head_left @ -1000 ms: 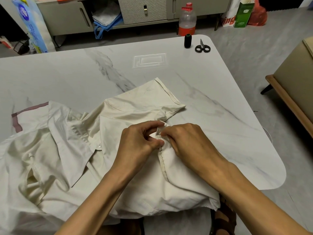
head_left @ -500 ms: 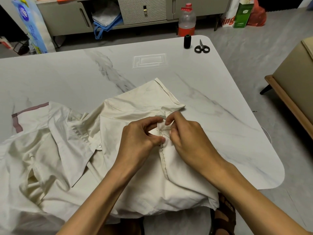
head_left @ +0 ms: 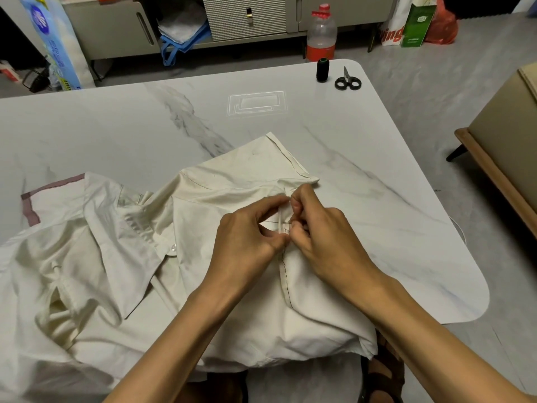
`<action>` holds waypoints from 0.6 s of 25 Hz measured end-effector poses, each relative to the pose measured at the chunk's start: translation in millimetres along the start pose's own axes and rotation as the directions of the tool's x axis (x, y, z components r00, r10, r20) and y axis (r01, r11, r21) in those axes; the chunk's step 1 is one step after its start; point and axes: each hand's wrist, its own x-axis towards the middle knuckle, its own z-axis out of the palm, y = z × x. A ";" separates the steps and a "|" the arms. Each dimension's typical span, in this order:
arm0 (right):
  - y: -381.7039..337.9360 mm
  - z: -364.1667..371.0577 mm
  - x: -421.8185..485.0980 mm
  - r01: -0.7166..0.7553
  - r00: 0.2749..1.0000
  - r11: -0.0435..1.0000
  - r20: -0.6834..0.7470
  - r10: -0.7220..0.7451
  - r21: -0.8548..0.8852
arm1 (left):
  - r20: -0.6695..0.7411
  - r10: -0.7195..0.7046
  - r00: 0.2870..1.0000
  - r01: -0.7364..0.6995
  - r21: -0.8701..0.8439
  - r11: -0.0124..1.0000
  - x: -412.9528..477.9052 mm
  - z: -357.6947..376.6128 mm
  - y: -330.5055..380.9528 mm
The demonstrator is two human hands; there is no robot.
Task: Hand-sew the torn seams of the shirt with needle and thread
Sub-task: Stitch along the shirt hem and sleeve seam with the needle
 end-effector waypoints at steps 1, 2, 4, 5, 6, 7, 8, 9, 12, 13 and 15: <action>0.4 -1.9 0.7 -0.022 1.000 0.999 -0.016 0.023 0.023 | -0.034 0.002 0.999 -0.002 0.011 1.000 0.8 -2.4 0.0; 1.5 -4.4 1.1 -0.053 0.998 0.997 -0.037 0.055 0.056 | -0.078 0.003 0.997 -0.003 0.001 1.000 1.7 -4.8 -0.6; 3.7 -9.4 2.5 -0.122 0.988 0.981 -0.076 0.135 0.149 | -0.185 -0.058 0.981 0.033 -0.134 0.990 5.1 -8.5 -3.4; 4.1 -11.7 3.1 -0.156 0.981 0.967 -0.081 0.175 0.200 | -0.219 -0.131 0.967 0.075 -0.245 0.967 6.8 -9.4 -5.2; 4.3 -13.3 3.7 -0.187 0.975 0.951 -0.075 0.211 0.246 | -0.217 -0.216 0.952 0.130 -0.352 0.927 8.0 -9.5 -7.0; 4.0 -14.5 3.9 -0.216 0.968 0.934 -0.061 0.243 0.283 | -0.170 -0.296 0.940 0.194 -0.446 0.874 7.7 -7.9 -7.6; 3.6 -15.3 4.1 -0.241 0.962 0.919 -0.046 0.268 0.314 | -0.085 -0.354 0.931 0.260 -0.526 0.810 6.5 -5.0 -7.0; 3.1 -15.5 4.2 -0.257 0.958 0.903 -0.032 0.285 0.344 | 0.014 -0.385 0.923 0.317 -0.595 0.738 4.8 -0.7 -5.4; 1.7 -14.7 5.2 -0.269 0.954 0.866 -0.007 0.300 0.421 | 0.198 -0.372 0.907 0.389 -0.733 0.559 3.3 12.8 0.0; 1.1 -14.4 5.7 -0.267 0.954 0.858 -0.005 0.299 0.439 | 0.210 -0.364 0.908 0.386 -0.758 0.525 4.3 16.5 0.8; 0.0 -14.7 6.2 -0.260 0.955 0.849 -0.007 0.296 0.459 | 0.215 -0.363 0.907 0.381 -0.788 0.484 7.1 21.5 1.4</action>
